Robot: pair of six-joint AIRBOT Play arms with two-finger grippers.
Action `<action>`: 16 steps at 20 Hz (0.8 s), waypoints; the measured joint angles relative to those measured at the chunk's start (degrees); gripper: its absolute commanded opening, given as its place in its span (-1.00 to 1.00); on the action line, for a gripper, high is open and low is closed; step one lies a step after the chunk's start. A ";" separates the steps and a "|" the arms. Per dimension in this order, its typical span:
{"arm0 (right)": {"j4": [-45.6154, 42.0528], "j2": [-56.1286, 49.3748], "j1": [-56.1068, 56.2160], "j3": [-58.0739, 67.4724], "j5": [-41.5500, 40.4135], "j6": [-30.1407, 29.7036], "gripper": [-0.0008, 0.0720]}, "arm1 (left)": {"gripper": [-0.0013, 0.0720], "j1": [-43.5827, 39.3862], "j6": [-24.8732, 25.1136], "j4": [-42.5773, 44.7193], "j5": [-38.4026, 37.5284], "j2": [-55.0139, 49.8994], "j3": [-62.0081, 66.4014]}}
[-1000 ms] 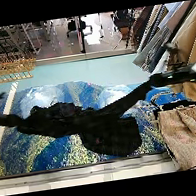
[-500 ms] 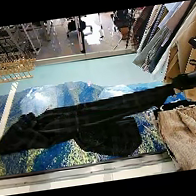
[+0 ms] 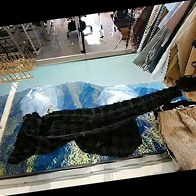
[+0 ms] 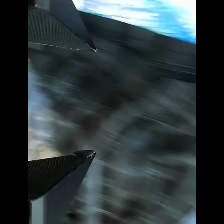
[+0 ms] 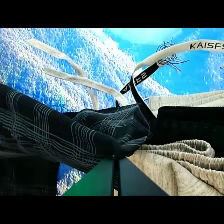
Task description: Fold the clothes and pants, and hang the long-sleeved shirts on hangers.
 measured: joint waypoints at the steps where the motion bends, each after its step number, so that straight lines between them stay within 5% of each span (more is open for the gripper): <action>1: 0.04 0.00 0.00 0.00 -0.37 0.44 -0.94 | 0.95 -2.12 0.85 -1.46 2.45 -0.35 0.50; 7: 1.36 0.00 0.00 0.00 -1.18 1.31 -0.94 | 0.94 -20.74 3.43 2.45 17.70 -5.25 2.34; 11: 1.77 0.00 -0.02 0.00 -0.57 1.46 -0.94 | 0.94 -30.88 -4.92 15.98 22.47 -10.97 8.98; 16: 2.21 0.00 0.00 0.00 1.20 1.46 -0.94 | 0.86 -35.67 -15.32 27.71 17.11 -18.62 19.10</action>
